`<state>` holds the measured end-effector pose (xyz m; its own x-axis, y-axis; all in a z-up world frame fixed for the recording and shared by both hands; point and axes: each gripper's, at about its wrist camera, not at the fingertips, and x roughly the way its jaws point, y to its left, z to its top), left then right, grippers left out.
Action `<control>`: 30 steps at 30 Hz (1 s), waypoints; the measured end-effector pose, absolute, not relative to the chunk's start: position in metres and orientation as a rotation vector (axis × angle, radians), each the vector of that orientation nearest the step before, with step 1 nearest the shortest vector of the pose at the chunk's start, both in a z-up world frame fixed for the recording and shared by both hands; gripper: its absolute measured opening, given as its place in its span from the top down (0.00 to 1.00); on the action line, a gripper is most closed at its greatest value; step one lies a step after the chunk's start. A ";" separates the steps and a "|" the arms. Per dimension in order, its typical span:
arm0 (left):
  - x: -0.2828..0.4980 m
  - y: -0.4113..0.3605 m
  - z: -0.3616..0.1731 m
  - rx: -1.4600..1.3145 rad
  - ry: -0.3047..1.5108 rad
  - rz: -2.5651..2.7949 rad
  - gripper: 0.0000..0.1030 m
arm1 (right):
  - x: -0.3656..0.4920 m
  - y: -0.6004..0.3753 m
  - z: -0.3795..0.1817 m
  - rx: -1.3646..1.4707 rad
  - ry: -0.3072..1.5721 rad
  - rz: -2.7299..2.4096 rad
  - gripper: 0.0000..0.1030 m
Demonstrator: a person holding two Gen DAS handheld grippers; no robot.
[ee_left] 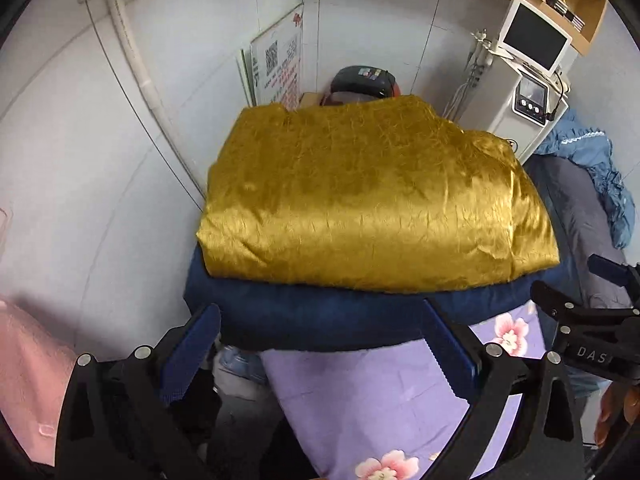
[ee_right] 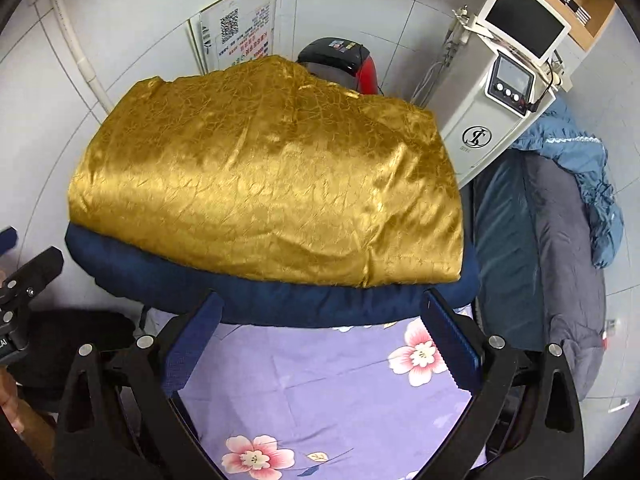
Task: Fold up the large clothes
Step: 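Withdraw both tools from the placed gold bundle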
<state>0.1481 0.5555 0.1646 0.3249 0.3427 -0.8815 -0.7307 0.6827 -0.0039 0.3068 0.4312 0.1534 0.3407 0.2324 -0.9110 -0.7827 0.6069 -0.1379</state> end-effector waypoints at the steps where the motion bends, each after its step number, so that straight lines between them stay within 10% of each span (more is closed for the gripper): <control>1: 0.152 0.554 0.165 -0.424 1.019 0.731 0.06 | 0.309 0.433 0.155 -0.644 1.011 0.712 0.05; 30: 0.171 0.557 0.154 -0.452 1.025 0.710 0.06 | 0.313 0.458 0.139 -0.711 1.029 0.685 0.05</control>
